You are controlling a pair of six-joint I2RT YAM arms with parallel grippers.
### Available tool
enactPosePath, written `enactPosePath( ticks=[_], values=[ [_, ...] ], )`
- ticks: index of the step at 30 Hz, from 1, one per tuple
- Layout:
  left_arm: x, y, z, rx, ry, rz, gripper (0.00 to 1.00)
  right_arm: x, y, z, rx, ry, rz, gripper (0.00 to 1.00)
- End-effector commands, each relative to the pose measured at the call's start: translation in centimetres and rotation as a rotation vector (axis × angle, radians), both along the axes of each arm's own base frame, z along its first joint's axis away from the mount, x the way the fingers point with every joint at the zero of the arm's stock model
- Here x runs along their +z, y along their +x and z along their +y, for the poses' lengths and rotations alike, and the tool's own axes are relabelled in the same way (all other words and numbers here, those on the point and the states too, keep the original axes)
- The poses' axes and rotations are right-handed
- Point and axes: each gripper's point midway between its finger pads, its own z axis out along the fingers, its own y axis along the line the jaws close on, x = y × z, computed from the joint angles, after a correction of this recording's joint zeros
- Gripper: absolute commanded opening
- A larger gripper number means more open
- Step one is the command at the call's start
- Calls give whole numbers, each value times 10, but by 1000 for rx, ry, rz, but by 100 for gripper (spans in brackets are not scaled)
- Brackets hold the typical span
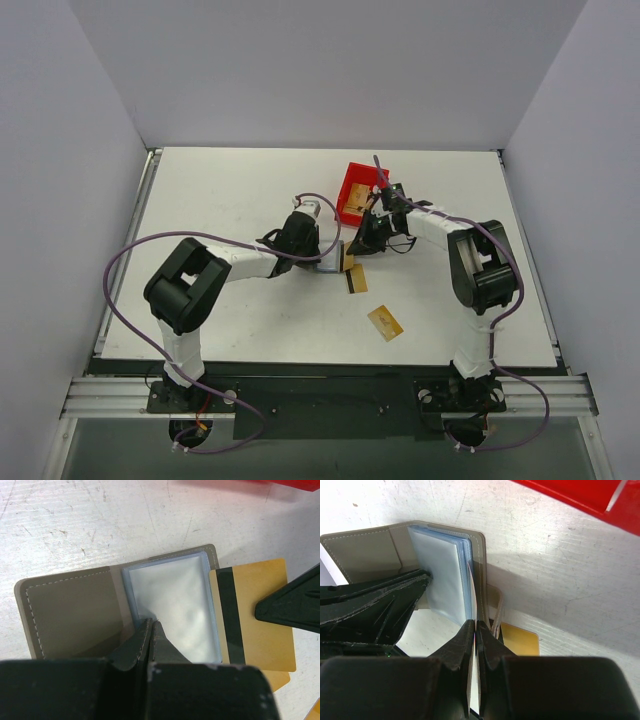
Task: Put the credit cards into the card holder
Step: Insert the credit card into the card holder.
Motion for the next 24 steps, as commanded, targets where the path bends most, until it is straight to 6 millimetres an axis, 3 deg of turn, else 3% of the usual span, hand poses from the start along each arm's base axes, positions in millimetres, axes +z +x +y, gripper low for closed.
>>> enactPosePath(
  ticks=[1,19,24],
  values=[
    [-15,-5,14,16,55,45,0,-9,-11,-1,16,-28,50,0],
    [-14,-5,14,12,51,46,0,-8,-12,24,74,-16,35,0],
    [-13,-7,14,10,48,45,0,4,-9,33,89,19,-6,0]
  ],
)
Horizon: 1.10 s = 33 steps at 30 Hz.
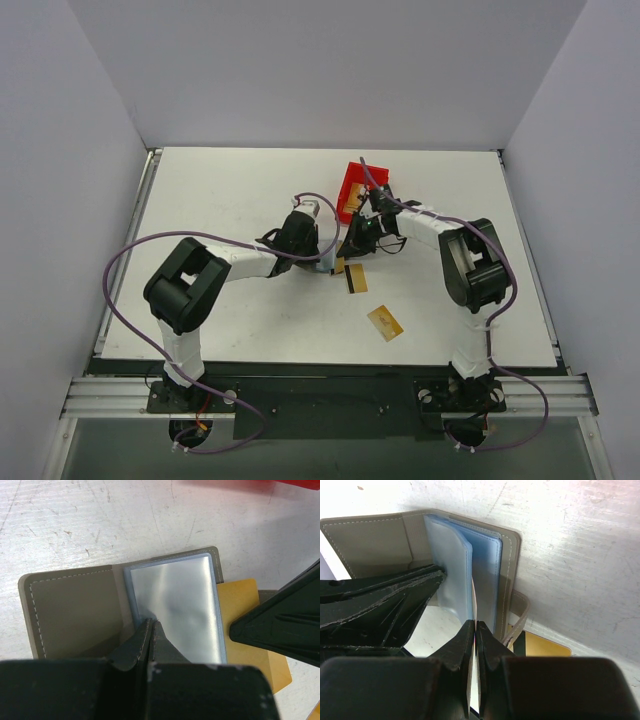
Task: Put the credit cards into the card holder
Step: Insert the credit card into the card holder.
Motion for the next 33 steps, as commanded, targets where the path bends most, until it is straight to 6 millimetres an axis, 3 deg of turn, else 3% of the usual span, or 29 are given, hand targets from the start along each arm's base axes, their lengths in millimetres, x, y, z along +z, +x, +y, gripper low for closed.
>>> enactPosePath(
  ticks=[1,7,19,28,33],
  values=[
    [-12,-8,11,3,44,42,0,7,-2,7,22,14,-13,0],
    [-8,-7,11,6,36,34,0,22,2,5,10,15,-70,0],
    [-9,-8,12,6,41,37,0,31,7,-31,-76,-55,-116,0],
    [-9,-7,11,6,40,35,0,50,10,-16,-36,46,-145,0],
    [-10,-8,11,6,42,38,0,44,11,-9,-36,77,-112,0]
  ],
)
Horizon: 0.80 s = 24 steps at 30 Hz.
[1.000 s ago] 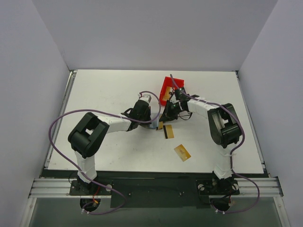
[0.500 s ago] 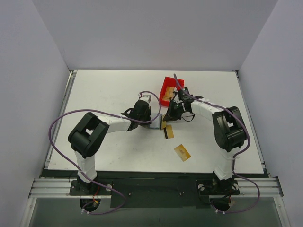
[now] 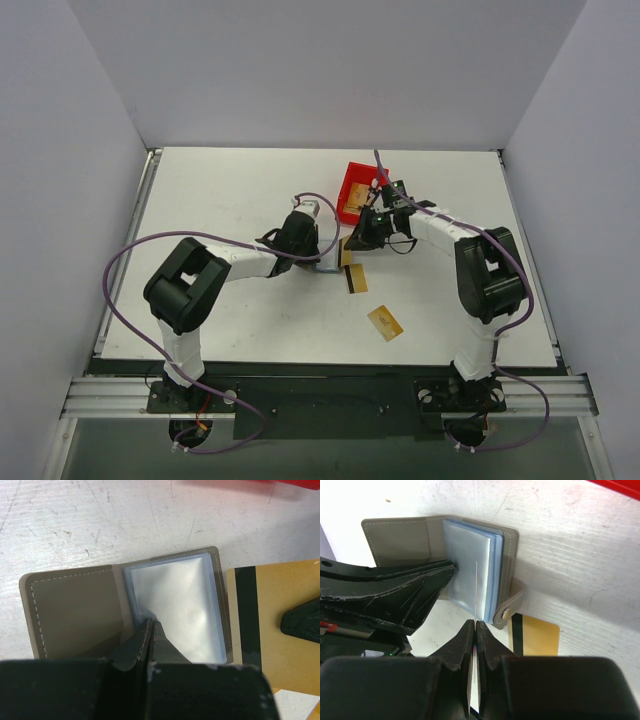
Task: Put the credit cards into the card holder
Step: Insert the credit card into the card holder.
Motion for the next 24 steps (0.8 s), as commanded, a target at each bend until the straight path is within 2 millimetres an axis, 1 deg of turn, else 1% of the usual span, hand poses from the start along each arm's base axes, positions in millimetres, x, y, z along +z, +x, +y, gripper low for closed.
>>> enactPosePath(
  ticks=[1,12,24],
  values=[
    [-10,-8,11,6,41,37,0,16,3,10,19,59,-21,0],
    [-10,-7,12,9,43,37,0,-12,1,2,4,-15,45,0],
    [-11,-7,11,5,43,41,0,-25,-2,4,19,-25,68,0]
  ],
)
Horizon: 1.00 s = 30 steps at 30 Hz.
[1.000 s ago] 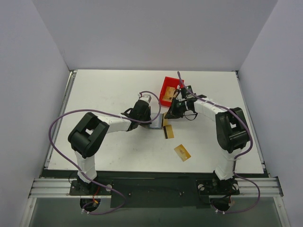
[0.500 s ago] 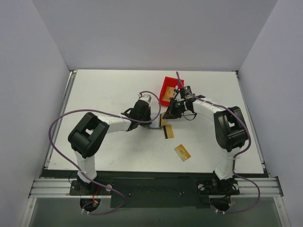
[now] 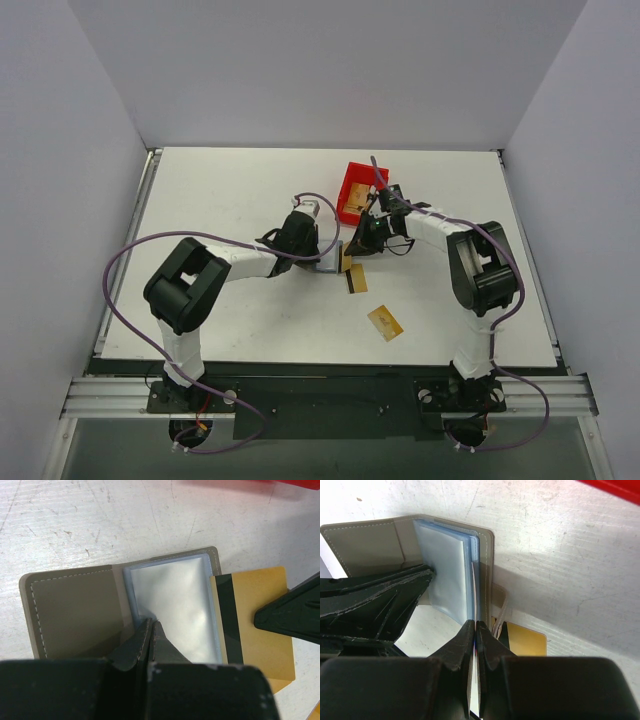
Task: Put the credit cards into the card holder
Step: Insert the credit card into the card holder.
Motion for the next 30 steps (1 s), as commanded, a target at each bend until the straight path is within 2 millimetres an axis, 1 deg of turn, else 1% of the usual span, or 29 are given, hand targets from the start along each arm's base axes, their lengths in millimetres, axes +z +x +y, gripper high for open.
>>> enactPosePath(
  ticks=[1,10,15,24,27,30],
  values=[
    [-11,-7,11,7,43,40,0,-2,3,4,14,-8,5,0],
    [-11,-7,10,4,42,40,0,0,4,7,13,0,-4,0],
    [-10,-6,10,6,42,39,0,11,7,2,1,-13,-45,0],
    [-11,-7,12,7,47,40,0,33,11,4,-11,18,-103,0],
    [-11,-7,12,8,46,40,0,37,12,6,-10,29,-110,0],
    [-11,-7,11,5,45,41,0,36,12,10,-3,42,-100,0]
  ],
)
